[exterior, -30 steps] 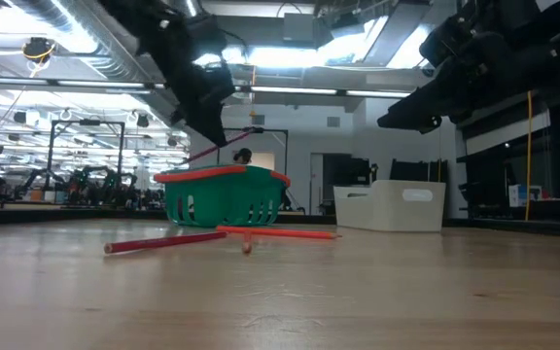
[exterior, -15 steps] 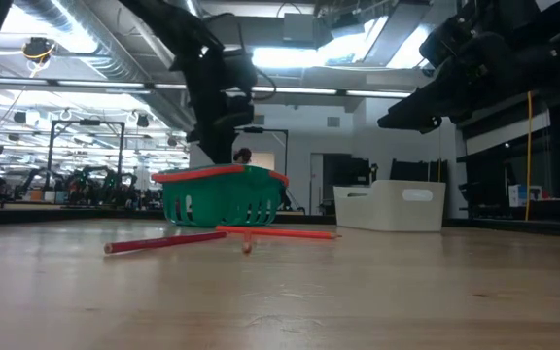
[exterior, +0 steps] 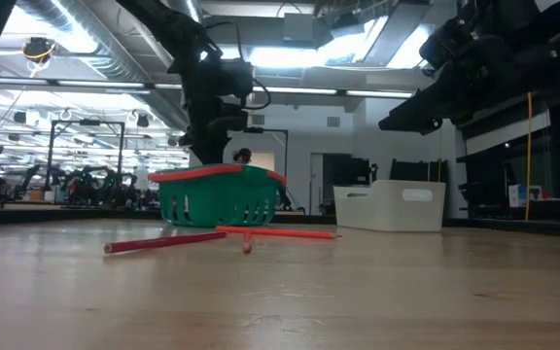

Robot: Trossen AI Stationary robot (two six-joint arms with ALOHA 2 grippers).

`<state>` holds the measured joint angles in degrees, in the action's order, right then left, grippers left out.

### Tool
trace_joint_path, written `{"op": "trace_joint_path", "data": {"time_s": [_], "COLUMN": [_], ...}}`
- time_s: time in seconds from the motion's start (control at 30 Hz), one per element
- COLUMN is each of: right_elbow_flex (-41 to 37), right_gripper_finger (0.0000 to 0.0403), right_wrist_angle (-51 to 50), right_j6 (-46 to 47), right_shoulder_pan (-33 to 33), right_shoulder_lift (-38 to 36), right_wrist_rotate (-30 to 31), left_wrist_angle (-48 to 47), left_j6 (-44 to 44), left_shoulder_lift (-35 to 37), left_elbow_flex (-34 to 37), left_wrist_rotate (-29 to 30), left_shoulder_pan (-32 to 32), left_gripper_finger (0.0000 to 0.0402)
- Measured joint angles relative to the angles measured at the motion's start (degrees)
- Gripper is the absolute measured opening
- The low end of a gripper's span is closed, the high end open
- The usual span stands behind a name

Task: Sort pens & pencils
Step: Put the red pencil into the blue bin, then put the orange pencil into the blue bin

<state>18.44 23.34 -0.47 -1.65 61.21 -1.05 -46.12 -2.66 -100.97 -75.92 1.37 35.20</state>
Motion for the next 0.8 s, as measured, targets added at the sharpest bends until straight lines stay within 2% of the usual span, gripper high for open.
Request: {"op": "trace_joint_path", "data": {"time_s": [0.27, 0.57, 0.8], "right_elbow_flex": [0.00, 0.00, 0.00], "right_gripper_finger": [0.0216, 0.0216, 0.0216], "right_wrist_angle": [-0.09, -0.89, -2.64], "right_j6": [0.00, -0.11, -0.29], "right_shoulder_pan": [0.00, 0.00, 0.00], "right_shoulder_lift": [0.00, 0.00, 0.00], "right_wrist_rotate": [0.01, 0.08, 6.77], "left_wrist_angle": [0.25, 3.22, 3.11], "left_j6": [0.29, 5.98, 11.78], "left_shoulder_lift": [0.00, 0.00, 0.48], "left_elbow_flex": [0.00, 0.00, 0.00], "left_wrist_rotate": [0.83, 0.91, 0.68], "left_shoulder_pan": [-0.02, -0.02, -0.51], "left_gripper_finger": [0.0062, 0.0077, 0.0075]}}
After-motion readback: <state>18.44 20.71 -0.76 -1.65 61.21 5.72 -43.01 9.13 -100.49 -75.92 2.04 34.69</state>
